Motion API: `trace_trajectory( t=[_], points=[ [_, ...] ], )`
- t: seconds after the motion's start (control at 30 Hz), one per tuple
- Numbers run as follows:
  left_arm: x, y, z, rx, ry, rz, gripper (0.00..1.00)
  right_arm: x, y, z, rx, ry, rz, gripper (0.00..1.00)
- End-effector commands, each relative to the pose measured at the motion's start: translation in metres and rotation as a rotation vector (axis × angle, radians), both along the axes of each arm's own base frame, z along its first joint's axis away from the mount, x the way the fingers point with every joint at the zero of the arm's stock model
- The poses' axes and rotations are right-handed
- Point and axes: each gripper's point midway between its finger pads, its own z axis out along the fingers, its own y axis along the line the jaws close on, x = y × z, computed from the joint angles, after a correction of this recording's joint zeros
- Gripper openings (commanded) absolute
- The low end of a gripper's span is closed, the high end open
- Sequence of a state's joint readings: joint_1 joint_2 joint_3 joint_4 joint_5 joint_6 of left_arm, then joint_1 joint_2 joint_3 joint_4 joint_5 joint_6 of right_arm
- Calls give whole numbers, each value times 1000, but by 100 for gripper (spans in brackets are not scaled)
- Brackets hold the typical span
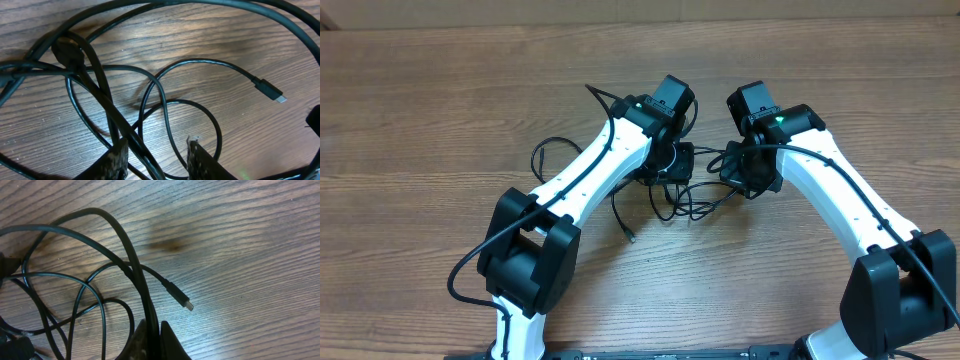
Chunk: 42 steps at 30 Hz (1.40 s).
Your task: Untangle cables
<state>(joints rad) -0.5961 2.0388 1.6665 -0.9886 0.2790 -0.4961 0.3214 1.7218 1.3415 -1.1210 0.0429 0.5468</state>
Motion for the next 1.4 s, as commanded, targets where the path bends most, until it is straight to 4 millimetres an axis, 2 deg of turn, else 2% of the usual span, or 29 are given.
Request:
trace_trajectory(
  t=[0.0, 0.07, 0.2, 0.27, 0.3, 0.33, 0.43, 0.53, 0.57, 0.63, 0.73, 0.77, 0.83, 0.87, 0.97, 1.0, 1.1, 1.13, 1.17, 1.2, 1.33, 1.37],
  points=[
    [-3, 3, -12, 40, 14, 4, 37, 1, -4, -1, -15, -1, -11, 4],
    [-4, 2, -13, 42, 15, 2, 37, 1, -4, -1, -15, -1, -11, 4],
    [-8, 3, -31, 69, 55, -1, 33, 0, -4, -1, -16, 1, -11, 4],
    [-10, 4, -37, 78, 74, -2, 22, 0, -4, -1, -16, 1, -11, 4],
    [-11, 5, -38, 82, 78, -2, 10, 0, -4, -1, -16, 1, -11, 4],
    [-10, 5, -37, 80, 72, -11, 4, 0, -4, -1, -16, 1, -11, 4],
    [-2, 12, -21, 70, 51, -3, 4, 0, -4, -1, -17, 1, -10, 4],
    [17, 32, 18, 41, -20, 24, 4, 0, -4, -1, -17, 1, -8, 4],
    [26, 53, 42, 33, -61, 74, 4, 0, -4, -1, -18, 1, -8, 4],
    [33, 84, 72, 16, -103, 141, 4, 0, -4, -1, -17, 1, -8, 4],
    [36, 148, 113, 13, -163, 242, 4, 0, -4, -1, -17, 1, -8, 4],
    [34, 178, 127, 20, -186, 285, 5, 0, -4, -1, -17, 1, -8, 4],
    [31, 212, 139, 33, -208, 342, 4, 0, -4, -1, -17, 1, -8, 4],
    [29, 237, 145, 40, -214, 399, 4, 0, -4, -1, -17, 1, -8, 4],
    [22, 275, 146, 58, -185, 495, 4, 0, -4, -1, -17, 1, -8, 4],
    [19, 280, 144, 60, -170, 509, 4, 0, -4, -1, -17, 1, -8, 4],
    [17, 276, 143, 61, -161, 496, 8, 0, -4, -1, -16, 0, -8, 4],
    [16, 272, 143, 60, -157, 486, 24, 0, -4, -1, -17, 1, -8, 4],
    [15, 270, 143, 61, -156, 481, 32, 0, -4, -1, -17, 1, -8, 4],
    [15, 266, 142, 60, -156, 470, 36, 0, -4, -1, -17, 1, -8, 4],
    [15, 247, 140, 56, -152, 415, 39, 0, -3, -1, -15, 0, -8, 4],
    [16, 231, 137, 53, -151, 372, 40, 2, 9, 0, 50, -3, 43, 4]
  ],
)
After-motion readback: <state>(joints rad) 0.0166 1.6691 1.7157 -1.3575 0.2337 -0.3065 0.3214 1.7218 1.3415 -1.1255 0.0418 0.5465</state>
